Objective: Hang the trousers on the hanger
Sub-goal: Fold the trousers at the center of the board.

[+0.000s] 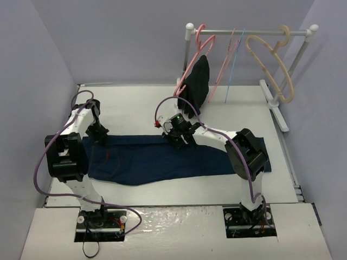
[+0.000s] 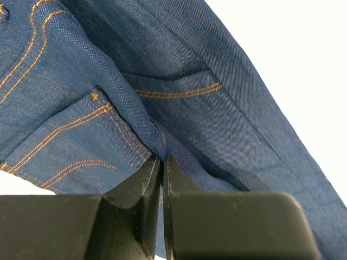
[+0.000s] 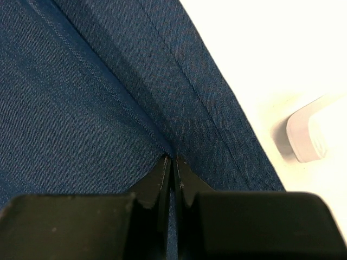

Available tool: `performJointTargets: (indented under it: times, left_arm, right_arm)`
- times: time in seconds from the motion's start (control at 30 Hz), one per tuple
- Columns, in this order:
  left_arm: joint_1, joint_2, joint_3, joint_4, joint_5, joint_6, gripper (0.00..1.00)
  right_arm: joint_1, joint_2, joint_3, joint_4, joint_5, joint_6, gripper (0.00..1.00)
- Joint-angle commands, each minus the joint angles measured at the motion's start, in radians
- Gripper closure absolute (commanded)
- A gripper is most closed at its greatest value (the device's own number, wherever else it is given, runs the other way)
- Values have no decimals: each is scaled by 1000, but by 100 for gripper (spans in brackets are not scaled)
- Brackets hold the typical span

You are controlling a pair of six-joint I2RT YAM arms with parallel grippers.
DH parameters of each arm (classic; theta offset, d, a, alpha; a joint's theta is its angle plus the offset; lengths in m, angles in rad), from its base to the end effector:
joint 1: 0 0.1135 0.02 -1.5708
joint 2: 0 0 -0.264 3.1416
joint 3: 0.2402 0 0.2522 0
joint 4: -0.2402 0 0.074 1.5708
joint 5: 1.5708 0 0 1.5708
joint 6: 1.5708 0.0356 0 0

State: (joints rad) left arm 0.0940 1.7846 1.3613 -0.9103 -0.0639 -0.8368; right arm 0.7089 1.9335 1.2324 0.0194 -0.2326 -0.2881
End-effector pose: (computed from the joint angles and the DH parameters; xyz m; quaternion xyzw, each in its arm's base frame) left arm 0.3480 0.0351 0.2191 -0.4488 0.8852 -0.0134 0.1217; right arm 0.3164 0.2822 0.1797 -0.4725 0.7637 0.1917 0.3958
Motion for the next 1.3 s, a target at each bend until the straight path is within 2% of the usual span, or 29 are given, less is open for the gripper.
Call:
performJointTargets:
  times: [0.0,0.23,0.57,0.9,1.27]
  left_arm:
    - [15,-118,48,-70,-53,40,100]
    - [15,-233,73,-114,-94,68,100]
    - [13,-266,126,-152,-91,56,100]
    - [13,-325,142,-195,-128,62,100]
    - [15,-293,179,-177,-174,83,100]
  right_arm:
    - [18,-105,18,-79,83,-22,100]
    - [53,-205,42,-162,184,-20,100]
    - [67,-248,93,-225,279,-42,100]
    - [69,-300,163,-286,292,-54,100]
    - [69,-264,206,-294,318,-79,100]
